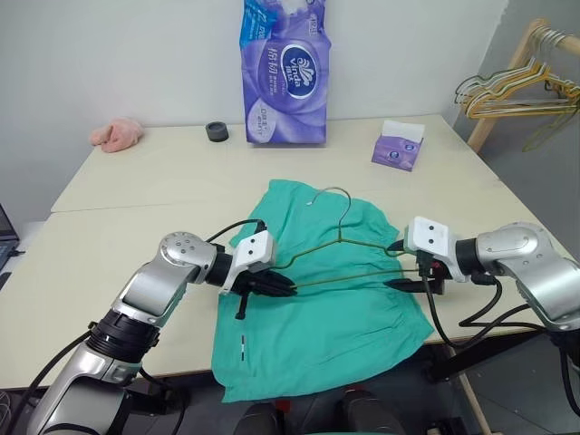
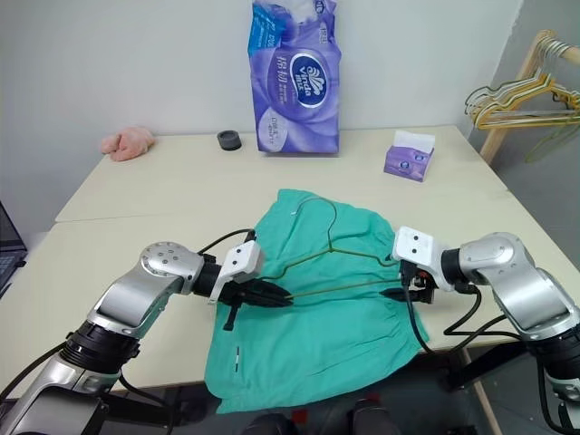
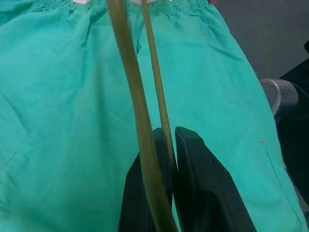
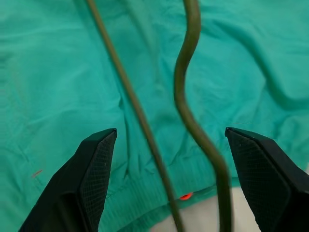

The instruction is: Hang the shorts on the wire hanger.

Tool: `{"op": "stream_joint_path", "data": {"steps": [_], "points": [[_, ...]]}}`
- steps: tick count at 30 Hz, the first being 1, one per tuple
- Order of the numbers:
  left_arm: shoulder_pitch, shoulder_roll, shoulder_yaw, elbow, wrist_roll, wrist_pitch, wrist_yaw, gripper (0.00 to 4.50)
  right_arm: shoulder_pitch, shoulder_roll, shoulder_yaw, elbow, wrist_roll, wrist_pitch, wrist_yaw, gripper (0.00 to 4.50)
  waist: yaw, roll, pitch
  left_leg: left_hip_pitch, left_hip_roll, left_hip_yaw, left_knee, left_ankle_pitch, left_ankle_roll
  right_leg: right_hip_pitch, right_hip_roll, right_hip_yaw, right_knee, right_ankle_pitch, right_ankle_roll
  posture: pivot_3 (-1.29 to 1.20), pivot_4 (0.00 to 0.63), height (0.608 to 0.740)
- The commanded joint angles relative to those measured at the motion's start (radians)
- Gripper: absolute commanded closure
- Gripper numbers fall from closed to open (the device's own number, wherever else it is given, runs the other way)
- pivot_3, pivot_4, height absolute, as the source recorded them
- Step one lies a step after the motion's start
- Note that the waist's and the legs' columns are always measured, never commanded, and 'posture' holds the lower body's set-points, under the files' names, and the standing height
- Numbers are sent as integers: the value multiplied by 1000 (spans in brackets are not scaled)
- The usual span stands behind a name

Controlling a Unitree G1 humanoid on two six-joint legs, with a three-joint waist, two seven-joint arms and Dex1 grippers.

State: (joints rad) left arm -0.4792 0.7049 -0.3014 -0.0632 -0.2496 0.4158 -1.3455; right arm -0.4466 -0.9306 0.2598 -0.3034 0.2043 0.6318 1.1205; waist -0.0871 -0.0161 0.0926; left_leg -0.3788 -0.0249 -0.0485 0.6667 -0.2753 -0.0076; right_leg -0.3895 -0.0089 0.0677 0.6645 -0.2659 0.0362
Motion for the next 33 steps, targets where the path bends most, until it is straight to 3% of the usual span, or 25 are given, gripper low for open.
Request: {"op": "stream_joint_path", "data": {"steps": [1, 9, 17, 23, 27, 33], "points": [[-3, 13, 6, -41, 2, -26, -5, 4500, -19, -13, -2, -15, 7, 6, 31, 1529, 0, 0, 0, 0, 0, 0, 0, 0, 0, 0, 0, 0, 0, 0, 0, -113, 58, 740], [10, 10, 2, -54, 7, -50, 2, 4500, -11, -19, 29, -37, 3, 25, 67, 4395, 0, 0, 0, 0, 0, 0, 0, 0, 0, 0, 0, 0, 0, 0, 0, -111, 59, 740], [9, -23, 20, -39, 1, -64, 38, 4500, -8, -20, 34, -68, 16, 56, 85, 4477, 1, 0, 0, 0, 0, 0, 1, 0, 0, 0, 0, 0, 0, 0, 0, -112, 56, 740], [-1, -52, 52, -17, -17, -55, 58, 2761, 0, -26, 22, -77, 25, 73, 82, 4500, 1, 0, 0, 0, 0, -1, 1, 0, 0, 0, 0, -1, 0, 0, 0, -112, 56, 740], [-54, -87, 143, 86, -42, -35, 138, 1573, 31, -46, -31, -53, 35, 80, 59, 4500, 3, 0, 0, -1, 0, -1, 2, 0, 0, 0, 0, -2, 1, 0, 0, -119, 55, 740], [-164, -86, 276, 317, -73, -3, 225, 1573, 153, -100, -177, 5, 66, 96, 24, 4500, 4, 0, 0, -1, 0, -2, 4, 0, 0, 1, 0, -3, 1, 0, 0, -121, 57, 740]]}}
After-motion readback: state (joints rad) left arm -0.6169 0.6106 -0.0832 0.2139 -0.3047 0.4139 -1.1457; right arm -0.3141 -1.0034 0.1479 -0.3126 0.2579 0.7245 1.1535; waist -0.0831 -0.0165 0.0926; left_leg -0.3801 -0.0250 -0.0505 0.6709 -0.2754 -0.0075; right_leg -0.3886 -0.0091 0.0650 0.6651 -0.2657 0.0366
